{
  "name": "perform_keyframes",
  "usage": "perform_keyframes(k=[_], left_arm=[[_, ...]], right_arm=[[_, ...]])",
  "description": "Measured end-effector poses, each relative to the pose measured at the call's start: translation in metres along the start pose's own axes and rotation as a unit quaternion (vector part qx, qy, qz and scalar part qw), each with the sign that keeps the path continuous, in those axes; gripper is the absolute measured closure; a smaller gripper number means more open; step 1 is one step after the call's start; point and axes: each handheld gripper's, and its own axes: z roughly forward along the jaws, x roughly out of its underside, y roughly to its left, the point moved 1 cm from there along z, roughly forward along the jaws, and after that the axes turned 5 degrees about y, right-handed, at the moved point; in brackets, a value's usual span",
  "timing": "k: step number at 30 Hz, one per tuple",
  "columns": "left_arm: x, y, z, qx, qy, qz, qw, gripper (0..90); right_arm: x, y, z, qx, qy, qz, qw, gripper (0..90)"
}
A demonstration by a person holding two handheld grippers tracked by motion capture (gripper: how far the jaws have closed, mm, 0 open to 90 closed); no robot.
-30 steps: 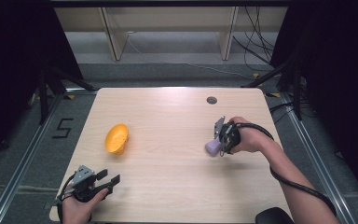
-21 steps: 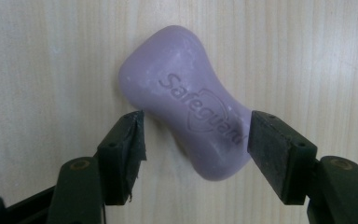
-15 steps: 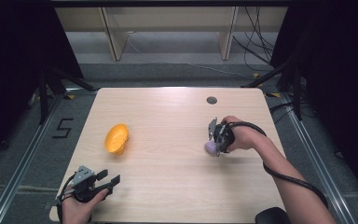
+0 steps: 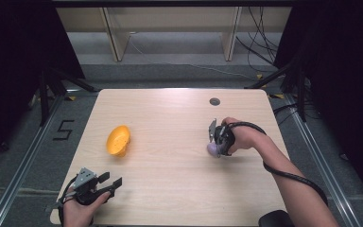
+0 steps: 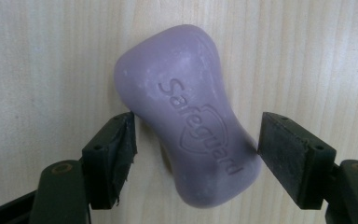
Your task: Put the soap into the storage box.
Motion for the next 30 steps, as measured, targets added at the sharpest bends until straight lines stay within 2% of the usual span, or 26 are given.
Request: perform_keyframes(k=[1,4,5,7,8,9,10,11,13,14,16,17,18,20,21,22,24,25,26,29,30], left_arm=[[0.0,0.0001,-0.0001,0.0,0.0,0.001,1.0,38.0],[0.0002,0.0003,-0.0001,0.0,0.001,0.001,1.0,38.0],[0.0001,0.0004,-0.0005,0.0,0.001,0.002,1.0,38.0],[0.0,0.001,-0.0011,-0.002,0.001,0.007,1.0,38.0],[0.0001,0.0008,-0.0012,-0.003,0.001,0.005,1.0,38.0],[0.0002,0.0009,-0.001,-0.003,0.002,0.006,1.0,38.0],[0.0003,0.0007,-0.0008,-0.001,0.002,0.004,1.0,38.0],[0.0003,0.0007,-0.0008,-0.001,0.002,0.004,1.0,38.0],[0.0002,0.0005,-0.0003,-0.001,0.002,0.003,1.0,38.0],[0.0002,0.0004,-0.0002,-0.001,0.003,0.003,1.0,38.0],[0.0001,0.0003,-0.0009,-0.003,0.003,0.007,1.0,38.0],[0.0,-0.0002,-0.0012,-0.005,0.003,0.004,1.0,38.0],[0.0001,0.0003,-0.0009,-0.002,0.002,0.005,1.0,38.0],[0.0002,0.001,-0.0012,-0.002,0.002,0.006,1.0,38.0],[0.0003,0.0009,-0.0012,-0.002,0.002,0.006,1.0,38.0],[0.0003,0.0008,-0.001,-0.001,0.002,0.004,1.0,38.0],[0.0002,0.0001,-0.0003,0.002,0.001,0.001,1.0,38.0],[0.0003,0.0004,-0.0004,0.0,0.003,0.003,1.0,38.0],[0.0002,0.0003,-0.0004,0.0,0.003,0.003,1.0,38.0],[0.0,-0.0004,-0.0015,-0.004,0.004,0.004,1.0,38.0],[0.0,-0.0003,-0.0016,-0.005,0.004,0.004,1.0,38.0]], right_arm=[[-0.0008,-0.0013,0.0022,-0.006,0.01,0.001,0.9999,29.1],[-0.002,-0.0035,0.0066,-0.005,0.005,-0.007,0.9999,30.2],[-0.0017,-0.0026,0.0078,-0.012,0.011,0.004,0.9999,31.6],[-0.0021,-0.0026,0.0093,-0.013,0.011,0.005,0.9998,32.9],[-0.0028,-0.0037,0.0113,-0.017,0.006,-0.003,0.9998,33.6],[-0.003,-0.0019,0.0102,-0.028,0.017,0.023,0.9992,37.1],[-0.0033,-0.0034,0.0106,-0.026,0.014,0.011,0.9995,38.9],[-0.0033,-0.0034,0.0106,-0.026,0.014,0.011,0.9995,38.9],[-0.0038,-0.0043,0.0108,-0.031,0.005,0.008,0.9995,46.9],[-0.0039,-0.0053,0.0106,-0.038,0.005,0.018,0.9991,50.1],[-0.0038,-0.0063,0.011,-0.037,0.003,0.012,0.9992,50.1],[-0.0037,-0.0042,0.0103,-0.043,0.006,0.033,0.9985,50.2],[-0.0029,-0.0031,0.0097,-0.05,0.013,0.067,0.9964,50.4],[-0.0029,-0.004,0.0102,-0.048,0.009,0.073,0.9961,50.4],[-0.0029,-0.0041,0.01,-0.056,0.013,0.101,0.9933,50.4],[-0.0019,-0.004,0.0109,-0.053,0.008,0.109,0.9926,50.5],[-0.0015,-0.0051,0.011,-0.053,0.008,0.106,0.993,50.5],[-0.0032,-0.0028,0.0096,-0.056,0.014,0.126,0.9903,50.5],[-0.0029,-0.0025,0.0092,-0.058,0.015,0.132,0.9894,50.5],[-0.0023,-0.0014,0.0077,-0.054,0.01,0.141,0.9885,50.6],[-0.0014,-0.002,0.0082,-0.048,0.001,0.136,0.9895,50.5]])
